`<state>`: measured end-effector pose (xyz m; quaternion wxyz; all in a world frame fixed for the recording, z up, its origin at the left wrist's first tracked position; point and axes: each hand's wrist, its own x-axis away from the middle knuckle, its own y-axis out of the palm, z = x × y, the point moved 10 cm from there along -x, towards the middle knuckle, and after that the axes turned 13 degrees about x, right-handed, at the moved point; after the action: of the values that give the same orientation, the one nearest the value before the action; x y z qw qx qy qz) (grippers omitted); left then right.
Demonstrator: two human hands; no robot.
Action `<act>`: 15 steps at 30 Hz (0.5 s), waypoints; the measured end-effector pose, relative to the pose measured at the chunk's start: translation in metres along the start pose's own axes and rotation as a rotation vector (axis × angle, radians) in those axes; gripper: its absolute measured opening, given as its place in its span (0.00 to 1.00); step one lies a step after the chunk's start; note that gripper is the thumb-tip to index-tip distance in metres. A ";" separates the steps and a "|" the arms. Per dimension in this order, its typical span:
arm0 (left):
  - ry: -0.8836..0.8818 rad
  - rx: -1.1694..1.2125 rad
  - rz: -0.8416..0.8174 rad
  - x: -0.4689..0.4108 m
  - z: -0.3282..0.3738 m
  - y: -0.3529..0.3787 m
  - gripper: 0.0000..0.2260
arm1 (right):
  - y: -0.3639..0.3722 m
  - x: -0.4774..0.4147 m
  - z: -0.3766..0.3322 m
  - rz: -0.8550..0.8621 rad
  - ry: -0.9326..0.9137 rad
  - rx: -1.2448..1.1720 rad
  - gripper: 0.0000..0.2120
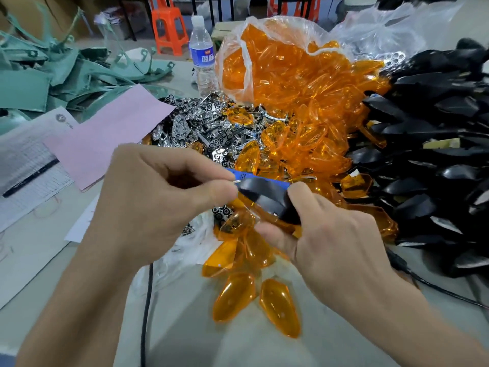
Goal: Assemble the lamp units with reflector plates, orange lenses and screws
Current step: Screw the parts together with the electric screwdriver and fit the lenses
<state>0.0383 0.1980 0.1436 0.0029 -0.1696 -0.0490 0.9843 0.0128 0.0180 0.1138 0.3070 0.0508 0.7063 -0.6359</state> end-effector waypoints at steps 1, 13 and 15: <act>0.008 -0.033 -0.043 0.001 0.006 0.009 0.08 | -0.002 0.001 -0.004 0.007 -0.049 0.048 0.26; 0.072 -0.397 -0.139 0.000 0.010 0.037 0.05 | -0.001 0.007 -0.010 -0.047 -0.357 0.278 0.27; 0.081 -0.406 -0.115 0.000 0.009 0.035 0.09 | 0.000 0.008 -0.011 -0.059 -0.361 0.283 0.26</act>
<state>0.0360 0.1624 0.1488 0.0268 -0.2029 -0.2556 0.9449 0.0027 0.0256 0.1101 0.3995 -0.0421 0.5449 -0.7360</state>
